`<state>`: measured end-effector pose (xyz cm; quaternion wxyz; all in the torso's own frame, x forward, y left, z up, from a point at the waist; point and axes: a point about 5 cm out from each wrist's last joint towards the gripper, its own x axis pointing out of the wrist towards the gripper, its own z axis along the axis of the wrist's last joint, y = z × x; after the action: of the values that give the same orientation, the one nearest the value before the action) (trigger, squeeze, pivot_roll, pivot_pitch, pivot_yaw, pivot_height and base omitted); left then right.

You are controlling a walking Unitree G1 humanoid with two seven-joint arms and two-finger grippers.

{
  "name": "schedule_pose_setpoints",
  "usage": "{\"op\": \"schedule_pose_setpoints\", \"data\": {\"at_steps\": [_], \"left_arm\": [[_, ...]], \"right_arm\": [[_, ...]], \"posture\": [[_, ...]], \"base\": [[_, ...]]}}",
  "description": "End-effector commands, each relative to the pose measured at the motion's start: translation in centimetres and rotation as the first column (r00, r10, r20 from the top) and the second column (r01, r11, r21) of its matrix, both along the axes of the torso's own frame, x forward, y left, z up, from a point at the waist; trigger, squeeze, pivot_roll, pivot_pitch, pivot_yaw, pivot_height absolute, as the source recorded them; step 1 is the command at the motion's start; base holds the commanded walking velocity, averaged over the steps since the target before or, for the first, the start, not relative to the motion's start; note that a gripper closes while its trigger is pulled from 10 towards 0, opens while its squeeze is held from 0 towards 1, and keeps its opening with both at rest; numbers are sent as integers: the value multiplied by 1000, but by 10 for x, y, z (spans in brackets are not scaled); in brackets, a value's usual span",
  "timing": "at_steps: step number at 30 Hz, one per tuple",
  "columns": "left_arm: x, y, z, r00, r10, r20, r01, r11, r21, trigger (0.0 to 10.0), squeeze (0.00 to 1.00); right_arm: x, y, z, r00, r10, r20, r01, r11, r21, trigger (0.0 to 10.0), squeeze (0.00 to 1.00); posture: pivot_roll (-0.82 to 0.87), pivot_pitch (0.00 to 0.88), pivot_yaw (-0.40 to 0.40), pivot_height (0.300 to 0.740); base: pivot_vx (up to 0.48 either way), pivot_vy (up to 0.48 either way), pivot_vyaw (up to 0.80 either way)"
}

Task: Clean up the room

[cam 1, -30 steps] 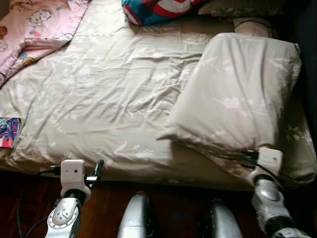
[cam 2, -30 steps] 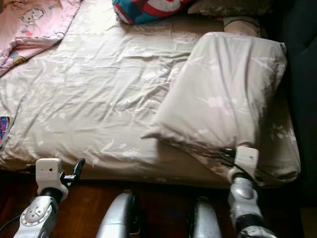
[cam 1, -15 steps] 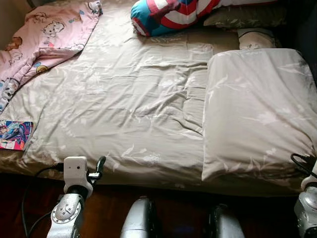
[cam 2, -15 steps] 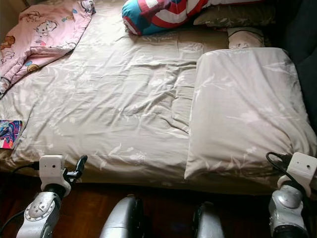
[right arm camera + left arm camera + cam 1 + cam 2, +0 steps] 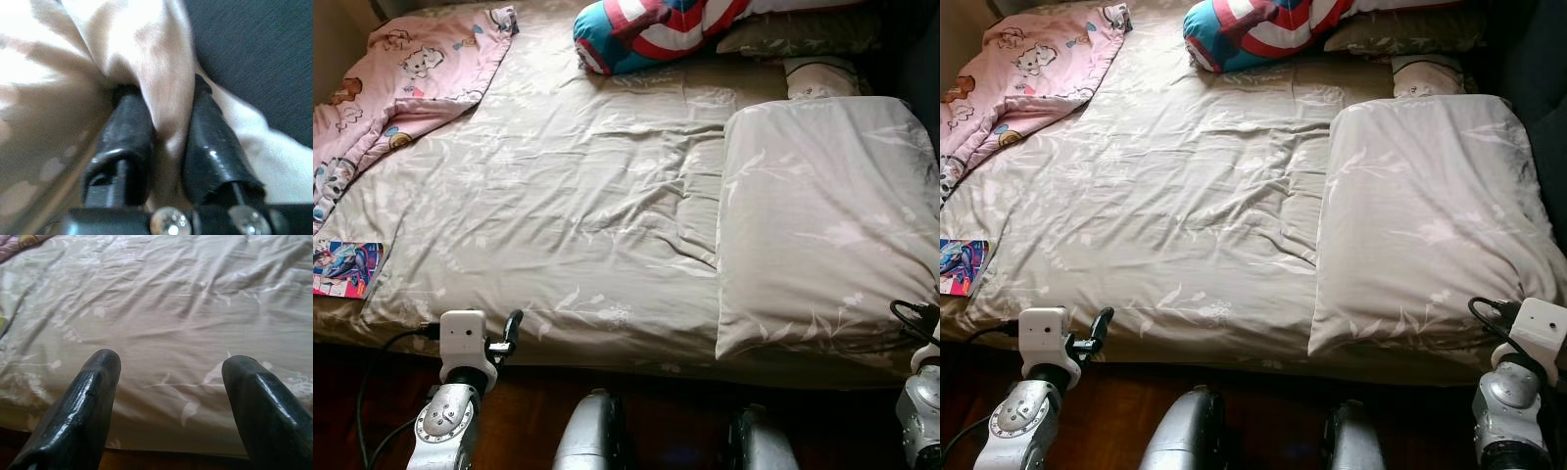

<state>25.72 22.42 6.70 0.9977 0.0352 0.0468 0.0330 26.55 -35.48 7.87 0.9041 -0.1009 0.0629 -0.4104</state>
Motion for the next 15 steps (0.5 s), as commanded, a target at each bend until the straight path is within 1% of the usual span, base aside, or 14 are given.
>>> {"op": "schedule_pose_setpoints", "data": {"at_steps": [1,2,3,5,6,7,8,9,10,11,12,13,14,15], "left_arm": [[-3,4,-5,1000,11,-22,-11,1000,-1,10000,0],[-2,3,-5,1000,11,-21,-11,1000,-1,10000,0],[-2,3,-5,1000,11,-20,-11,1000,-2,10000,0],[-2,3,-5,1000,10,-21,-10,1000,-2,10000,0],[-2,3,-7,1000,9,-23,-9,1000,-3,10000,0],[-1,3,-8,1000,10,-26,-10,1000,-3,10000,0],[-1,3,-8,1000,10,-26,-10,1000,-3,10000,0],[-1,3,-10,1000,10,-29,-10,1000,-4,10000,0],[-1,3,-10,999,11,-30,-11,1000,-5,10000,0],[-1,2,-11,999,11,-33,-11,1000,-6,10000,0],[0,2,-13,999,12,-37,-13,1000,-8,10000,0],[1,0,-17,999,17,-48,-17,1000,-15,10000,0],[2,0,-19,998,18,-52,-19,1000,-17,10000,0],[2,-1,-21,998,20,-58,-21,1000,-20,10000,0]], "right_arm": [[1,-13,26,992,-33,124,40,998,-54,10000,631],[3,-12,28,991,-23,132,31,998,-59,10000,631],[5,-10,30,990,-8,139,18,997,-69,10000,0],[7,-8,32,990,9,142,2,997,-82,10000,0],[14,0,34,988,70,135,-56,993,-105,10000,0],[19,7,33,984,109,139,-96,991,-98,10000,0],[19,7,33,984,109,139,-96,991,-98,10000,0],[22,13,31,979,141,145,-131,988,-76,10000,0],[23,15,30,978,148,145,-139,988,-70,10000,0],[25,21,27,975,175,136,-168,984,-60,10000,0],[28,30,23,967,216,136,-212,976,-39,10000,0],[34,53,10,938,319,136,-327,945,33,10000,0],[35,60,5,925,353,139,-364,929,62,10000,0],[36,72,-3,906,402,132,-416,903,104,10000,0]], "posture": [[-48,151,113,647],[-48,151,113,647],[-49,149,113,647],[-50,143,112,647],[-56,136,111,647],[-61,128,108,647],[-61,128,108,647],[-62,126,107,647],[-65,120,105,647],[-68,113,102,647],[-73,99,97,647],[-80,83,92,647],[-80,83,92,647],[-83,75,89,647]], "base": [[0,0,0],[0,0,0],[0,0,0],[0,0,0],[0,0,0],[0,0,0],[0,0,0],[0,0,0],[0,0,0],[0,0,0],[0,0,0],[0,0,0],[0,0,0],[0,0,0]]}}
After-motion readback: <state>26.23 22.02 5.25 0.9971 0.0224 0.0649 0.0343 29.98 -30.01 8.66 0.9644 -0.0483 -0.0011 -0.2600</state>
